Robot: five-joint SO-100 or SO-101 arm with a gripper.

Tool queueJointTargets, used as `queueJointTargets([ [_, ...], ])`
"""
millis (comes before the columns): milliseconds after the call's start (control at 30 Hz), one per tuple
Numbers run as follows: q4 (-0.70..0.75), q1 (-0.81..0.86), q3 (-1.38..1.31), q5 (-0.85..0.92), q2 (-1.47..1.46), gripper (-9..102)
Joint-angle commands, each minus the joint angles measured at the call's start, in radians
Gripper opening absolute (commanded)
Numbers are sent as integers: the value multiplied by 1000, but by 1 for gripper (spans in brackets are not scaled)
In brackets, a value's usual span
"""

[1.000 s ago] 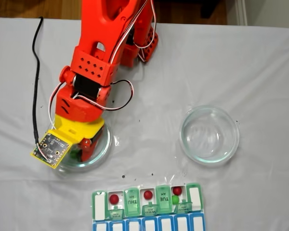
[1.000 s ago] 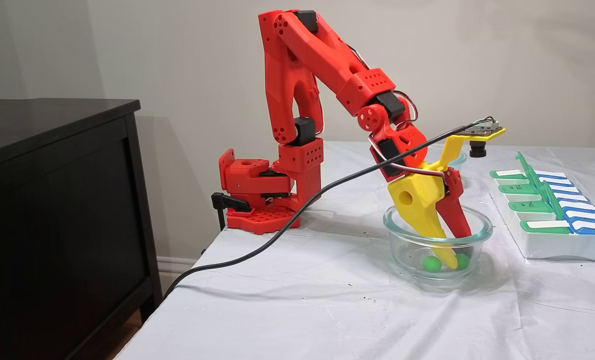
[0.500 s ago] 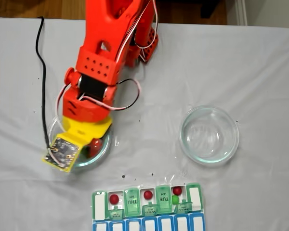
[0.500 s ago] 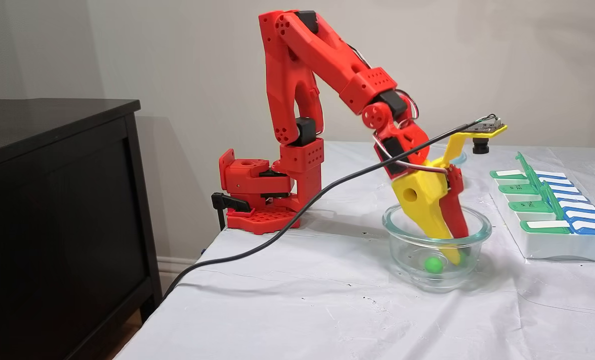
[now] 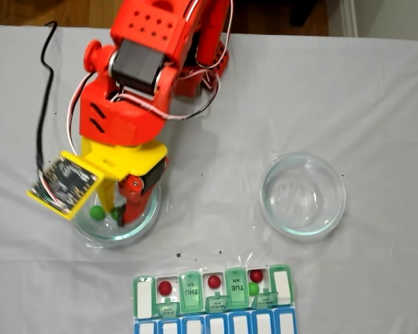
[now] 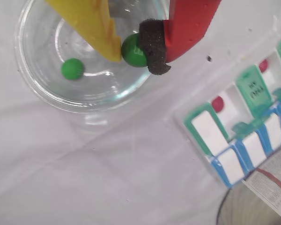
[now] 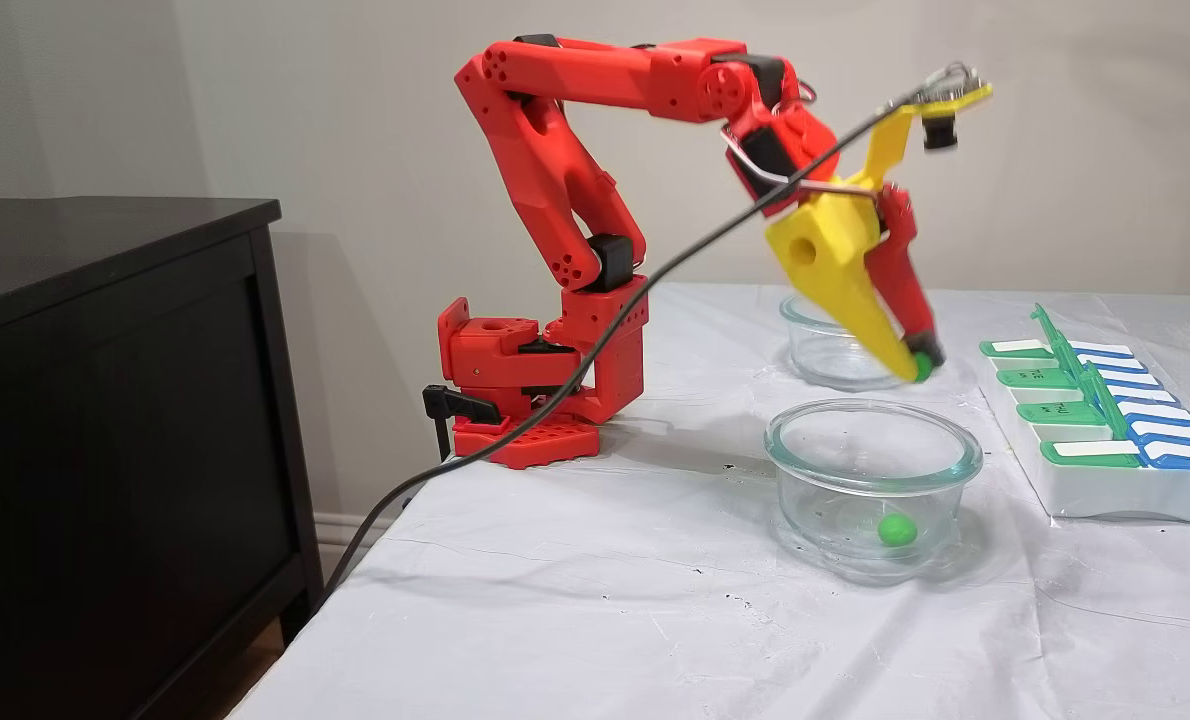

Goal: Sort medicines into box.

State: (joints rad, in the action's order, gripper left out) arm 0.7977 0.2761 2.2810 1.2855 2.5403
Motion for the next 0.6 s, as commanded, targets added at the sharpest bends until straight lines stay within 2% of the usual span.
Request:
queueJointTargets([
  [0, -8, -144, -167, -278, 23, 0],
  [167, -66, -276, -198, -554, -109, 0],
  [233, -130, -305, -192, -626, -158, 0],
  [400, -101, -337, -339, -727, -414, 0],
  [567, -153, -333, -425, -782, -535, 0],
])
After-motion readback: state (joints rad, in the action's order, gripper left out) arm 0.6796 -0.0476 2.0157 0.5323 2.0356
